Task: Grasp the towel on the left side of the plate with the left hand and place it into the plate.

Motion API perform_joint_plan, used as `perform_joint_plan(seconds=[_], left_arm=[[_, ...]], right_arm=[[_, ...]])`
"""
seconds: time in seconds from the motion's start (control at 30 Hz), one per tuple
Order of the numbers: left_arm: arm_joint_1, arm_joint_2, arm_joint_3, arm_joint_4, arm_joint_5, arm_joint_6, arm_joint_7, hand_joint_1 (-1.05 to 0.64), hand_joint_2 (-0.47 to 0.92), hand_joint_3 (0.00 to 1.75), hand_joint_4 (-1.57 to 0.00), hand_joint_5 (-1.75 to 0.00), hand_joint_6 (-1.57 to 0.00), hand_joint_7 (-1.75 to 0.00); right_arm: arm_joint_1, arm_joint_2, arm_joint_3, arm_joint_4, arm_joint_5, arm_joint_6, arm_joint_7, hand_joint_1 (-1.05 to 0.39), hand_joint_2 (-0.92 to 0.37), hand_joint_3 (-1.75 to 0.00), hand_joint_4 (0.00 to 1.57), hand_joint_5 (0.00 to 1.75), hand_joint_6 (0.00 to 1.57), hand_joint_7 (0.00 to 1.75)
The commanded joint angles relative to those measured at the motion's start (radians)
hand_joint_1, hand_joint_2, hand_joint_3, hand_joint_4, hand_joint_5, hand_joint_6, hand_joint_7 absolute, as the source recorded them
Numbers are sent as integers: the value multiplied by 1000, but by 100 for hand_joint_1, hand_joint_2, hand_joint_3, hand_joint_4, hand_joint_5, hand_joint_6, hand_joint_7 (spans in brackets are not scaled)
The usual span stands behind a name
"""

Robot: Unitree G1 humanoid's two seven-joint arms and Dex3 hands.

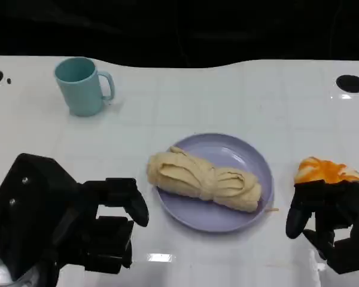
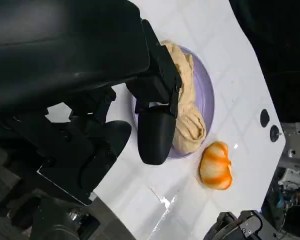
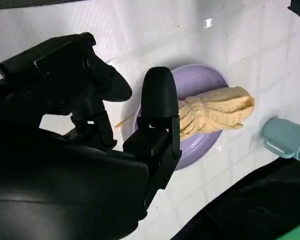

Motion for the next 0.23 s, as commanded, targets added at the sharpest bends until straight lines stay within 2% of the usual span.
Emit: perform_joint_plan(seconds=[0.03,0.23], left_arm=[[-13,18,-2,-13,9,21,15,-3,38,149,-85,-175,-75,-164],[-6,32,9,-31,11,28,19,-1,40,145,-81,-175,-74,-163]], right_arm=[[-4,-17,-23,-7,11,7,6,2,-56,-110,70,175,68,146],[4,-23,-26,-13,12,1,10,2,-57,-110,70,174,68,145]])
